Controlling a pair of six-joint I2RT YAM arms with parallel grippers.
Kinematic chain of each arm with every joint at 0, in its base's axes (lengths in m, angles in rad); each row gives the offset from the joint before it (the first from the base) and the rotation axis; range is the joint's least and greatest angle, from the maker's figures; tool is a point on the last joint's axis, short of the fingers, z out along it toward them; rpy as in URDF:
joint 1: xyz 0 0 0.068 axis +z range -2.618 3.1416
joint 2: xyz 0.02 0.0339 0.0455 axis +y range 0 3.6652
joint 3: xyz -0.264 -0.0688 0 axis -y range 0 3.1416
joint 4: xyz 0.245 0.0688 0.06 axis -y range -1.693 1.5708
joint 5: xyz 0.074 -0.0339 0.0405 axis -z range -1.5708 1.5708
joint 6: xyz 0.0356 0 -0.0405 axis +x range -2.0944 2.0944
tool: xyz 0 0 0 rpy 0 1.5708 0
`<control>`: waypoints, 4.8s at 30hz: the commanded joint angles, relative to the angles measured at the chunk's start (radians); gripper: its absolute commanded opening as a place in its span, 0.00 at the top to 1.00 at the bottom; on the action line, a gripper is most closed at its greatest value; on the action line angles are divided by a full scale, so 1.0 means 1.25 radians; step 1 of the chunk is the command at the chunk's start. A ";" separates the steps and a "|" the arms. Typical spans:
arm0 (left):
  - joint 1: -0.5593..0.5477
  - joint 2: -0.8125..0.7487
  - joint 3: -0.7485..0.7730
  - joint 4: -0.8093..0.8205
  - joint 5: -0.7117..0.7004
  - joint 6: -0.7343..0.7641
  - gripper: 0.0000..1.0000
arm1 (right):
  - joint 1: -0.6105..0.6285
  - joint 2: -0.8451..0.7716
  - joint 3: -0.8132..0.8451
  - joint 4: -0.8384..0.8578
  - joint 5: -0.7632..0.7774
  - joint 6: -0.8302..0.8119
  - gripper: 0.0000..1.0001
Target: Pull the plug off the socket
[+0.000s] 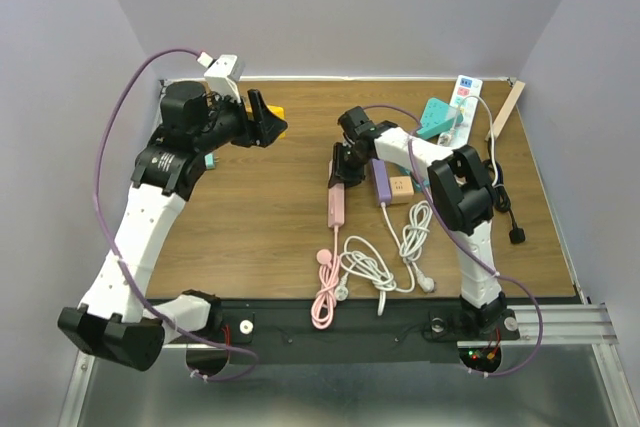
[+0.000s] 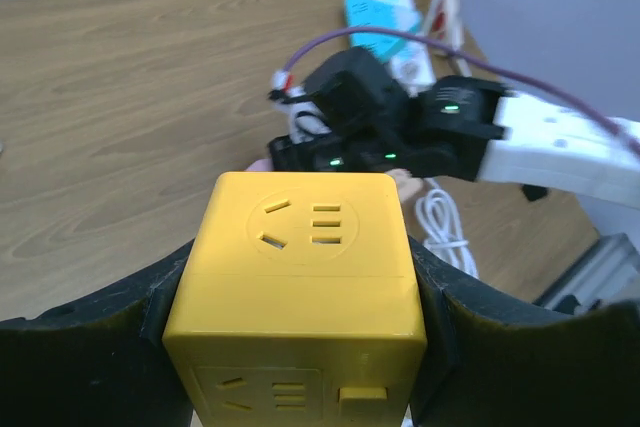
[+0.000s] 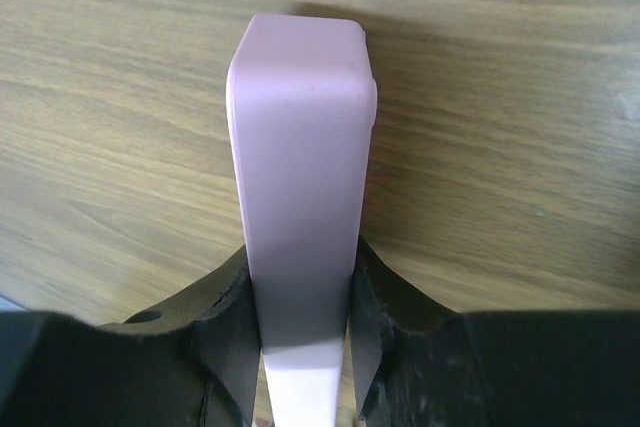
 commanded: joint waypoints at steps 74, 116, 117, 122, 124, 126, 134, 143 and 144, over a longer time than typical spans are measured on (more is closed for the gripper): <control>0.382 0.340 -0.178 0.227 0.025 -0.153 0.01 | -0.615 -0.043 0.378 0.241 0.118 0.166 0.99; 0.035 0.389 -0.060 0.192 -0.041 -0.200 0.01 | -0.345 -0.383 0.016 -0.030 0.097 -0.153 0.00; 0.014 0.401 -0.046 0.188 -0.057 -0.204 0.01 | -0.337 -0.401 -0.015 -0.031 0.100 -0.153 0.00; -0.077 0.489 0.034 0.162 -0.128 -0.223 0.01 | -0.278 -0.478 -0.162 -0.053 0.134 -0.175 0.00; -0.104 0.523 0.067 0.152 -0.140 -0.228 0.01 | -0.268 -0.505 -0.222 -0.056 0.137 -0.174 0.00; -0.119 0.540 0.091 0.153 -0.139 -0.230 0.01 | -0.264 -0.523 -0.253 -0.054 0.136 -0.170 0.01; -0.179 0.577 0.118 0.159 -0.137 -0.244 0.01 | -0.229 -0.535 -0.339 -0.041 0.085 -0.180 0.08; -0.187 0.484 -0.034 0.178 -0.169 -0.257 0.01 | -0.223 -0.486 -0.406 0.047 0.107 -0.175 0.10; -0.187 0.472 -0.052 0.179 -0.170 -0.257 0.01 | -0.221 -0.481 -0.409 0.060 0.109 -0.174 0.10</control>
